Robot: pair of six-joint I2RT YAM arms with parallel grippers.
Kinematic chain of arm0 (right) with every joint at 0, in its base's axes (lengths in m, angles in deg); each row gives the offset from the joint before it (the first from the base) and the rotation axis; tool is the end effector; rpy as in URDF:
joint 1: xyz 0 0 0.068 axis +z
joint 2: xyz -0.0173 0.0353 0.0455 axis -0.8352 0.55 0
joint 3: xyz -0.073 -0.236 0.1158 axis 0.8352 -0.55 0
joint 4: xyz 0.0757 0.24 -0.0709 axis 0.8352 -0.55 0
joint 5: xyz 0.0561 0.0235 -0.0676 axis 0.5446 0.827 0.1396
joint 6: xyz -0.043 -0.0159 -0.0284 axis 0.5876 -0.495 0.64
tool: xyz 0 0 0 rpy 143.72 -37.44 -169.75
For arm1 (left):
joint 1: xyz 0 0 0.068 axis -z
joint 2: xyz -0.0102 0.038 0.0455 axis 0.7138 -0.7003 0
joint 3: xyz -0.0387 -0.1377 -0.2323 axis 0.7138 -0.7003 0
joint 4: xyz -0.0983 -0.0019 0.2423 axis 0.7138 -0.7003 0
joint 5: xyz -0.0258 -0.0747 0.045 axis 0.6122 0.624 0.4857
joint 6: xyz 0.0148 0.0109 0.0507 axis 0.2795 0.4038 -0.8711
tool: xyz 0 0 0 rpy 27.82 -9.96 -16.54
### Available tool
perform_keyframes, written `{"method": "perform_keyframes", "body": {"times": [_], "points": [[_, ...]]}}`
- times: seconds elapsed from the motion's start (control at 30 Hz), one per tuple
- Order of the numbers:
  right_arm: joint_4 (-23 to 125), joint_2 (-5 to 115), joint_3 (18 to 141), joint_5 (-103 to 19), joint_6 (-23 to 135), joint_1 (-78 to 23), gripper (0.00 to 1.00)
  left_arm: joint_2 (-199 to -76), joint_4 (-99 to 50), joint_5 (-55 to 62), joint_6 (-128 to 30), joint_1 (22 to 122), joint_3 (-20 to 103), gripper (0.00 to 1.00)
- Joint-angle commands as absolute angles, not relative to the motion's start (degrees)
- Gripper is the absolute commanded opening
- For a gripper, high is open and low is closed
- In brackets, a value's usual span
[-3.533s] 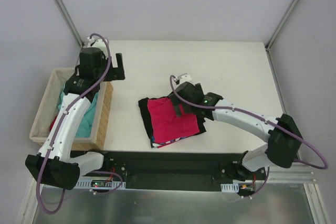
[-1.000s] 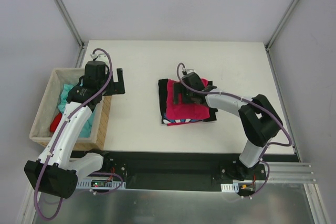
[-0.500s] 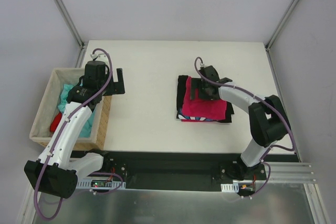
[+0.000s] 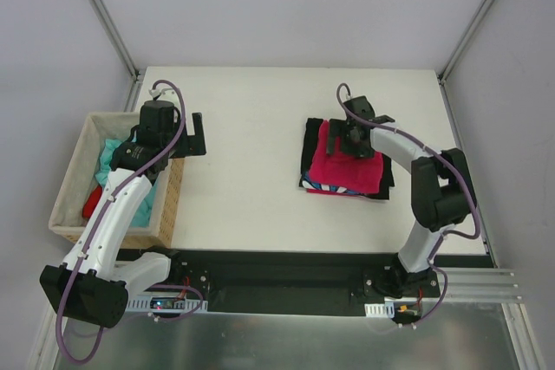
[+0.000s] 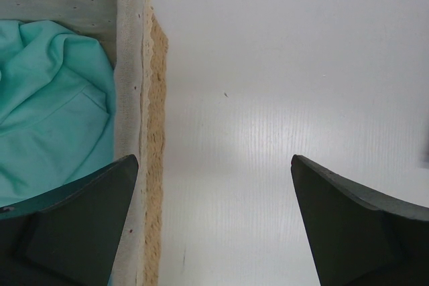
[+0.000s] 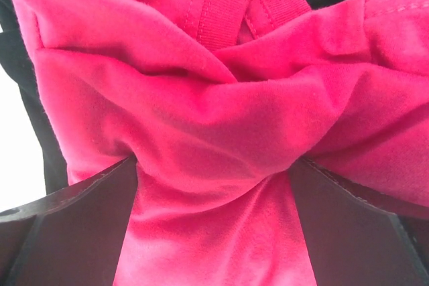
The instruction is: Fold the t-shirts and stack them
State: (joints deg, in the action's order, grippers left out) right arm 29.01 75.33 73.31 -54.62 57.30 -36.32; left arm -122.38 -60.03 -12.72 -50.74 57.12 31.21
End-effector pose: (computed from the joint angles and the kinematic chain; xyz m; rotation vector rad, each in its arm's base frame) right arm 0.3520 0.1270 0.2033 -0.2925 2.5098 0.0728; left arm 0.2236 -0.0407 0.3509 -0.0544 2.1260 -0.0761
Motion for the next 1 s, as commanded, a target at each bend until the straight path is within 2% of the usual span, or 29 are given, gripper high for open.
{"method": "perform_keyframes", "body": {"times": [0.0, 0.5, 0.97], "points": [[26.57, 77.70, 75.45, -55.44, 58.12, -37.12, 0.97, -121.23, -60.15, -14.27, -49.95, 57.15, 31.13, 0.99], [21.13, 84.99, 83.44, -55.09, 60.58, -42.30, 0.97, -122.55, -60.24, -14.36, -49.86, 57.15, 31.83, 0.99], [15.50, 94.75, 97.58, -53.42, 61.72, -49.16, 0.97, -123.70, -60.24, -14.89, -50.04, 57.15, 32.45, 0.99]]}}
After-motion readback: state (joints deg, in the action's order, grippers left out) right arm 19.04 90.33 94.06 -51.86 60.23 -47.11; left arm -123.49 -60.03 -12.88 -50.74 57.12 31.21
